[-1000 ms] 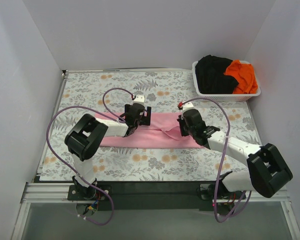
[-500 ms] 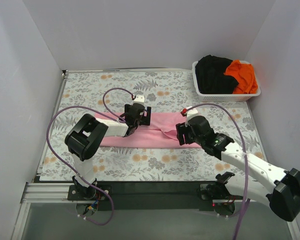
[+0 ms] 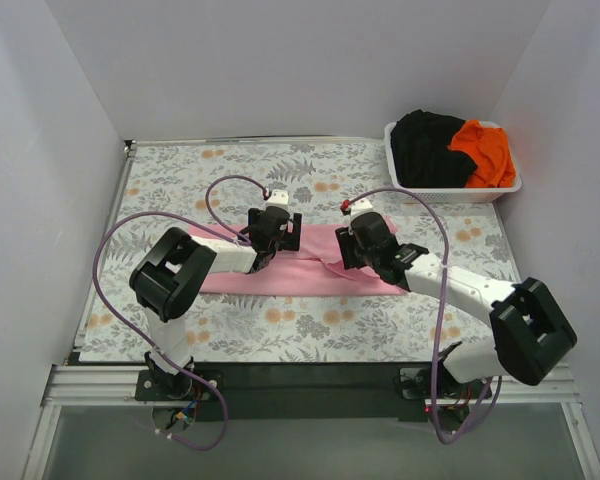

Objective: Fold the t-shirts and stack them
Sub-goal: Fold the tshirt

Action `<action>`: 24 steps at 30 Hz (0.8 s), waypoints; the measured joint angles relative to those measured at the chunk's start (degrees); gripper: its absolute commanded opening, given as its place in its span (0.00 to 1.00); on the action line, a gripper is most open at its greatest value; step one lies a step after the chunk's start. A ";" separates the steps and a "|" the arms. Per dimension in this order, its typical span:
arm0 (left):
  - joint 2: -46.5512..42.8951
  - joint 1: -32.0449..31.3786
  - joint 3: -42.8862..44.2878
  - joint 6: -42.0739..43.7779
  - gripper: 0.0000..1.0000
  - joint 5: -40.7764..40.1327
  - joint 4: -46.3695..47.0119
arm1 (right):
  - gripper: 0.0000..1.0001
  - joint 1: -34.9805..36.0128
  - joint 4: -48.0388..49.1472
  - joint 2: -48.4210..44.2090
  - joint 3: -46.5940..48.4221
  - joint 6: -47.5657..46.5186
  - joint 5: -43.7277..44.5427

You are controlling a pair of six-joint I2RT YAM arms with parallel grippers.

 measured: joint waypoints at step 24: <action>0.00 0.00 0.00 -1.22 0.81 -2.08 -0.74 | 0.41 -0.17 8.00 7.13 -5.88 1.31 -1.53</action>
